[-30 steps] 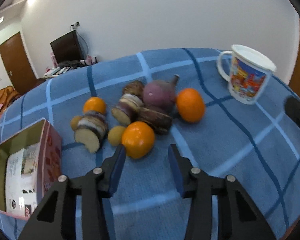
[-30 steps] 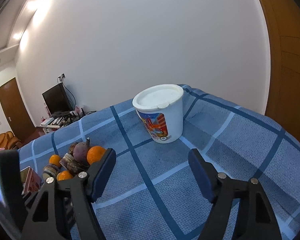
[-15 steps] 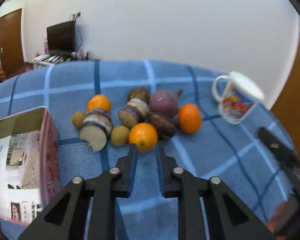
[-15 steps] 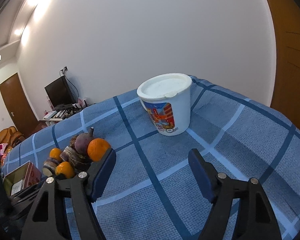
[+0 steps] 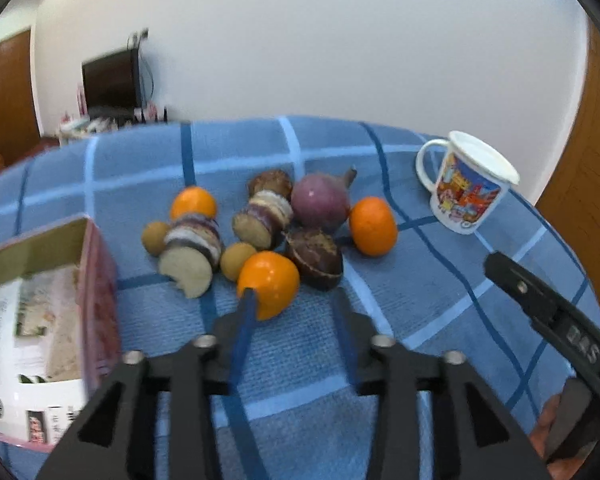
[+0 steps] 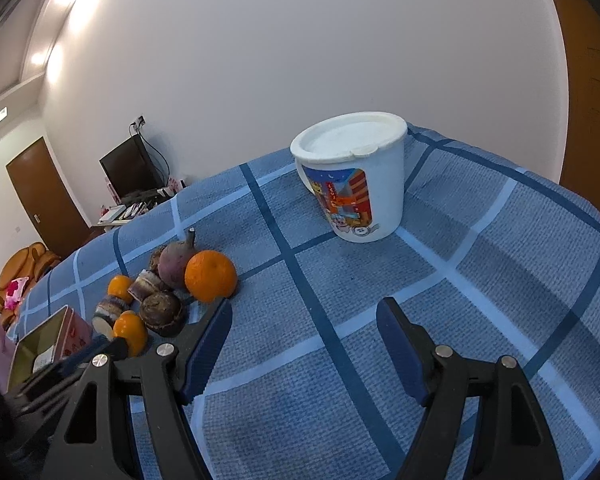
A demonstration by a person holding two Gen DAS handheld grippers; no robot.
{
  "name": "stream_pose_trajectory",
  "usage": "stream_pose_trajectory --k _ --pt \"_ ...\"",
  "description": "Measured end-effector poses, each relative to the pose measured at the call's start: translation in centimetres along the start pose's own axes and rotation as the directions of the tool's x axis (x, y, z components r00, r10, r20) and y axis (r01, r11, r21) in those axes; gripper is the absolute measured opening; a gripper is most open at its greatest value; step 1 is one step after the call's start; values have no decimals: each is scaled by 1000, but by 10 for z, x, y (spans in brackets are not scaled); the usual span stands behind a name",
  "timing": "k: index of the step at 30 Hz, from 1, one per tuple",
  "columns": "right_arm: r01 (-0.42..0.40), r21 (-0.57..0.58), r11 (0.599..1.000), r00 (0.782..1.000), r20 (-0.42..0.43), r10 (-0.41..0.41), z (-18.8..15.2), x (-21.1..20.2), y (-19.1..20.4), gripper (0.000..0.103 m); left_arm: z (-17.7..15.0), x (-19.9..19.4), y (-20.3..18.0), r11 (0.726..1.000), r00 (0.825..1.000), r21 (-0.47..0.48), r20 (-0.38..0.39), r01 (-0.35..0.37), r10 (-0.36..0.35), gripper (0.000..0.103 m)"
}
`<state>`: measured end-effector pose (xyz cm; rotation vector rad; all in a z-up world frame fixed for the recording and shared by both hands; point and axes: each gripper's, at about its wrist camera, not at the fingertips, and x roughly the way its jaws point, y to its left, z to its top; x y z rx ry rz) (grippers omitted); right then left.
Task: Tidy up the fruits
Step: 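Close the left tool on the large orange while the right tool moves toward the dark brown fruit, then lift the orange toward the tin box with the left tool while the right tool grasps the dark brown fruit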
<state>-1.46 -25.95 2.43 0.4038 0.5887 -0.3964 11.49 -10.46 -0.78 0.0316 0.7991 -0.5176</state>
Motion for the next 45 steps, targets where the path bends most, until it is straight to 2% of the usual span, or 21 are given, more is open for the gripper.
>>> stream_pose_trajectory --k 1,3,5,6,8,10,13,14,17,19,22,25,27,29,34,36,39,42,45 --pt "-4 3 1000 1000 -7 4 0 1 -1 76 1 2 1 1000 1000 -13 2 -5 5 60" --pt "-11 8 1000 1000 -18 11 0 4 -1 76 6 8 2 1000 1000 -21 4 -6 6 60" --pt "-17 11 1000 1000 -23 17 1 6 -1 76 9 15 -1 999 999 6 -5 -47 47 56" --pt "-17 10 1000 1000 -23 17 1 6 0 76 11 18 -2 998 998 9 -9 -63 63 50" --pt "-16 7 1000 1000 -23 16 1 6 0 76 14 24 3 999 998 -11 -31 -47 47 49" --pt "-16 5 1000 1000 -25 16 1 7 1 76 12 34 10 999 995 -43 -99 -22 18 49" --pt "-20 4 1000 999 -34 20 1 8 2 76 11 33 13 998 995 -57 -99 -7 1 48" --pt "-21 1 1000 999 -37 21 1 9 2 76 12 33 14 998 995 -61 -95 -11 5 45" --pt "-17 -8 1000 999 -31 17 1 9 3 76 12 27 19 996 997 -87 -71 15 -21 42" --pt "-16 -9 1000 1000 -26 15 1 8 2 76 11 17 23 994 999 -103 -22 26 -29 42" --pt "-29 -8 1000 1000 -10 29 1 6 2 76 7 -8 21 997 998 -75 63 8 -3 42" --pt "-52 -25 998 999 -7 52 1 5 6 76 1 -32 21 997 995 -70 98 25 -18 42" --pt "-62 -52 997 998 -15 61 -1 6 11 72 -4 -48 21 999 993 -40 119 -10 14 42" --pt "-86 -63 994 996 -32 84 -2 8 15 61 -8 -57 23 999 990 -15 131 -41 43 42" --pt "-195 -80 978 976 -116 185 -8 18 39 61 -9 -69 44 999 991 -27 129 -19 23 42" --pt "-244 -99 965 956 -191 222 -8 29 62 61 -9 -74 53 999 990 -23 136 -30 33 42" --pt "-268 -76 961 937 -253 241 -5 51 85 61 -9 -81 65 999 987 -21 152 -44 47 42" --pt "-234 -89 968 935 -294 199 -7 76 105 61 -10 -88 80 997 982 -12 171 -77 78 42" --pt "-193 -98 976 947 -278 159 -4 90 114 61 -9 -95 97 994 977 -6 184 -111 110 42"
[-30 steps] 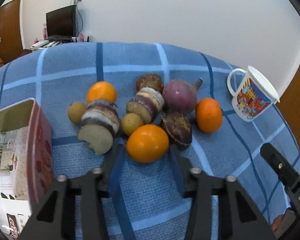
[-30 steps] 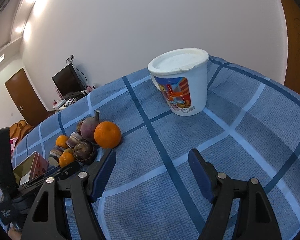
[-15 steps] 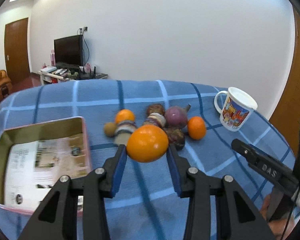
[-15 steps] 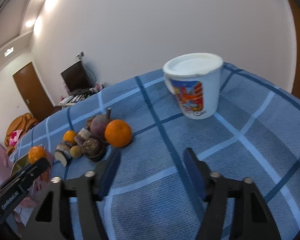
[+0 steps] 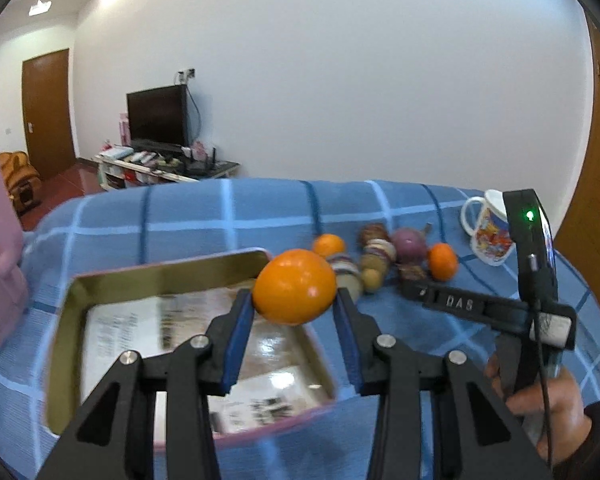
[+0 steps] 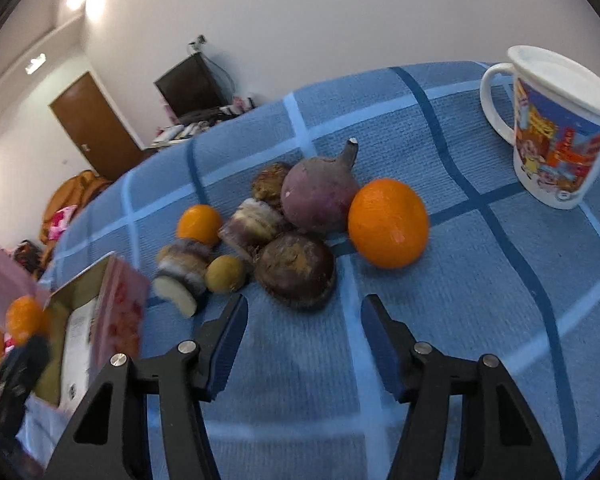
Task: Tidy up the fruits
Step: 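Lift the orange toward the tin box with the left tool while the right tool grasps the dark brown fruit, then carry the orange and the dark brown fruit over the tin box and lower them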
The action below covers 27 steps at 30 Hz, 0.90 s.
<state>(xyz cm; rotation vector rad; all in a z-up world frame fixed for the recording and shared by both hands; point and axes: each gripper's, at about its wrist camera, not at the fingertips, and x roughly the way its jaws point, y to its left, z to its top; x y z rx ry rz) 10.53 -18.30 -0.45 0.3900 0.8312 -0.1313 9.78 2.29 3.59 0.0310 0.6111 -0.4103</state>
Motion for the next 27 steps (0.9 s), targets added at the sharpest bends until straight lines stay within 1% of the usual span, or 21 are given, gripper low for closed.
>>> stream_pose_trajectory --k 4,6,7,8,9,11,13,15,18,20,22,24,27 --pt "59 -32 998 998 10 -59 11 14 12 61 4 -5 20 1000 1000 -7 4 -23 23 42" --pt "94 -71 993 996 4 -94 12 18 21 61 3 -7 26 999 999 5 8 -34 34 42" --pt "105 -79 991 995 4 -105 12 18 23 56 2 -8 27 999 999 16 10 -47 47 42" --pt "93 -83 992 996 3 -93 12 18 24 47 1 -8 30 998 998 23 11 -59 59 42" --pt "93 -80 992 996 5 -93 11 17 25 47 1 -8 33 997 997 24 9 -71 70 42" --pt "90 -64 994 996 8 -90 10 16 25 47 1 -8 39 998 998 11 3 -68 68 42" --pt "53 -38 998 998 23 -53 3 8 21 47 1 -8 45 997 997 4 2 -71 71 42" --pt "4 -20 1000 998 65 -3 -5 -6 20 47 1 -8 47 996 996 8 3 -87 87 42" --pt "-47 -30 998 992 116 50 -19 -26 35 47 0 -9 48 996 996 9 3 -88 88 42" --pt "-84 -55 995 980 174 92 -28 -45 54 47 -1 -10 48 996 996 14 12 -91 91 42" --pt "-89 -92 992 967 230 108 -35 -61 73 47 -1 -11 49 995 995 17 18 -98 97 42" --pt "-86 -134 987 952 282 121 -44 -71 100 47 -3 -11 52 995 995 13 15 -103 103 42" --pt "-94 -170 981 943 301 142 -53 -79 121 47 -3 -11 59 992 992 7 12 -124 124 42"
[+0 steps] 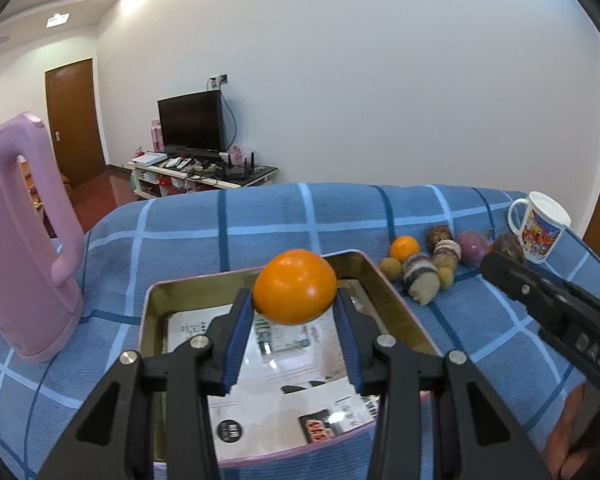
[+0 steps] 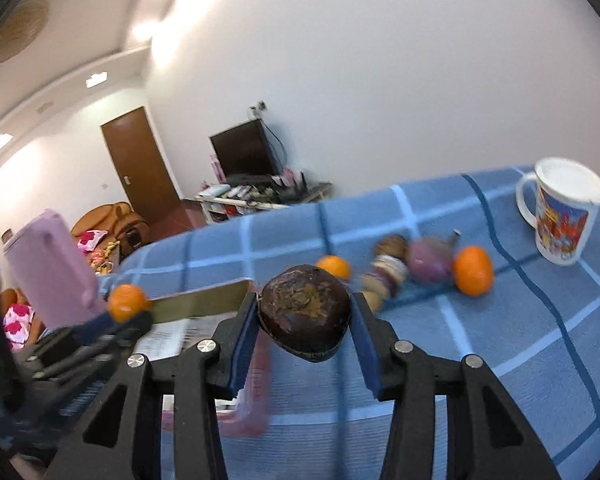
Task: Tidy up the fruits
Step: 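Carry the orange and the dark brown fruit over the tin box and lower them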
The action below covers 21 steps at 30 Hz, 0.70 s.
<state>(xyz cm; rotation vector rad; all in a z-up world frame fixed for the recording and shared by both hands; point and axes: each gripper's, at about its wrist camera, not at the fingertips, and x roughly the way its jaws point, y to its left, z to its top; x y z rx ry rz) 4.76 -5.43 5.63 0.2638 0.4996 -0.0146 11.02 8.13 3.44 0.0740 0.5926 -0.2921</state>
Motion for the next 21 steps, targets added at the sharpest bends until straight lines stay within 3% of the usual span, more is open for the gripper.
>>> stream_pose_trajectory --k 5,9,13,21 --pt "-13 -72 997 1000 -25 11 -5 18 36 47 0 3 12 998 998 -8 -7 -56 56 42" --pt "-38 -102 994 998 -47 33 -14 22 44 47 -1 9 23 995 995 -21 -32 -97 97 42" --pt "-10 -174 985 999 -53 0 -21 28 48 47 -4 18 26 990 988 -19 -73 -138 136 42" --pt "-32 -196 980 991 -135 5 -31 43 50 47 -10 30 21 981 975 29 -108 -192 194 42"
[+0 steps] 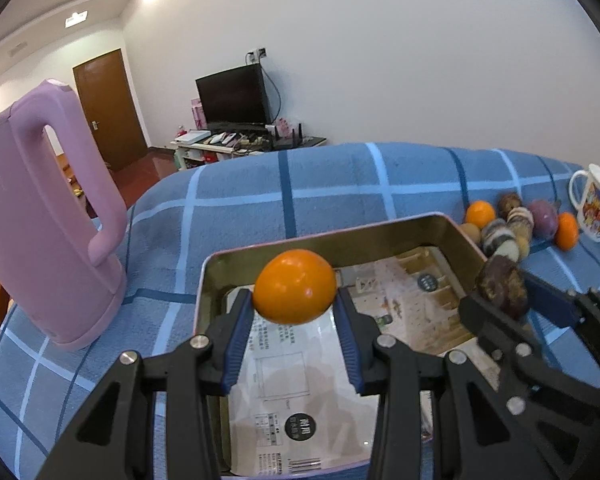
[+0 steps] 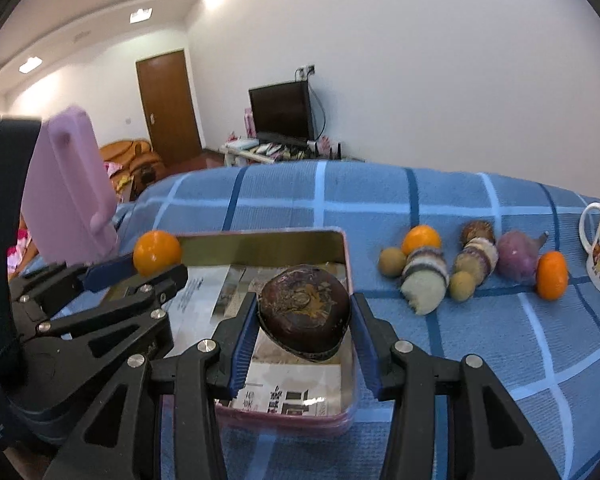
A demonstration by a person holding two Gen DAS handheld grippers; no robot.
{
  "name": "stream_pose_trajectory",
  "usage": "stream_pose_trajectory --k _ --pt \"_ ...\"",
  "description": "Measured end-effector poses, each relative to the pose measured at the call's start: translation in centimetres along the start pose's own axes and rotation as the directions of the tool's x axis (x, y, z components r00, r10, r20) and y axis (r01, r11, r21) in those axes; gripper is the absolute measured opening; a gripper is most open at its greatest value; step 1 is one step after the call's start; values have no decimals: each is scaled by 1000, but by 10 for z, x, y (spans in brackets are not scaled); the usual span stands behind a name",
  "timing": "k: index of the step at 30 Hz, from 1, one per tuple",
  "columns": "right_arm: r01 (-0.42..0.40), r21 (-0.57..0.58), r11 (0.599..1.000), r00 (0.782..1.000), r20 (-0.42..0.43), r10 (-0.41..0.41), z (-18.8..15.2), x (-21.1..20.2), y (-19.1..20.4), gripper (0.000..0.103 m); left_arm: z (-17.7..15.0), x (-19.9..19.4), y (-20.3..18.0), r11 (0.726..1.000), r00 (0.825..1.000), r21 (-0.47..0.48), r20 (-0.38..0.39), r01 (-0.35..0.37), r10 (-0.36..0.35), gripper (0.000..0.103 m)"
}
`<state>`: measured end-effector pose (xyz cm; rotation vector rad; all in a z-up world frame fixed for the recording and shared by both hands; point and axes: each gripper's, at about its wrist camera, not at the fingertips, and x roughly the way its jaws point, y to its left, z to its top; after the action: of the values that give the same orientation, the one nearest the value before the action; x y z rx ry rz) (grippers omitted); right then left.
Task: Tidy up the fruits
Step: 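Carry the orange and the dark brown fruit over the tin box and lower them, then open both tools to drop the orange and dark brown fruit into the tin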
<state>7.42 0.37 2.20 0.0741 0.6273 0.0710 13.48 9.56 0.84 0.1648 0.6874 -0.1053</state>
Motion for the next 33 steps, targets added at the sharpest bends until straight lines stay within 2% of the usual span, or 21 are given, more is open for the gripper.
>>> stream_pose_trajectory --k 8,15,24,29,30,31,32,33 --pt "-28 -2 1000 1000 -12 28 -1 2 -1 47 -4 8 -2 1000 999 7 -32 -26 26 42" --pt "-133 48 990 990 -39 135 0 9 -13 48 -8 12 -2 999 998 13 -53 -36 37 42" --pt "-167 69 984 985 -30 169 -1 7 -17 48 -9 18 -2 999 997 10 -68 -46 47 43" --pt "-181 82 980 983 4 182 -1 -2 -20 56 -10 19 0 999 997 0 -66 -50 50 47" --pt "-178 84 980 984 23 177 0 -5 -21 57 -9 18 0 998 997 -1 -57 -56 56 49" --pt "-174 85 981 984 36 172 0 -8 -22 59 -8 16 0 998 998 -6 -43 -55 54 59" --pt "-164 90 982 986 60 159 2 -13 -24 62 -7 13 2 999 998 -15 -29 -51 51 74" --pt "-145 101 984 986 91 136 3 -18 -27 65 -6 9 3 998 999 -27 -9 -53 53 80"
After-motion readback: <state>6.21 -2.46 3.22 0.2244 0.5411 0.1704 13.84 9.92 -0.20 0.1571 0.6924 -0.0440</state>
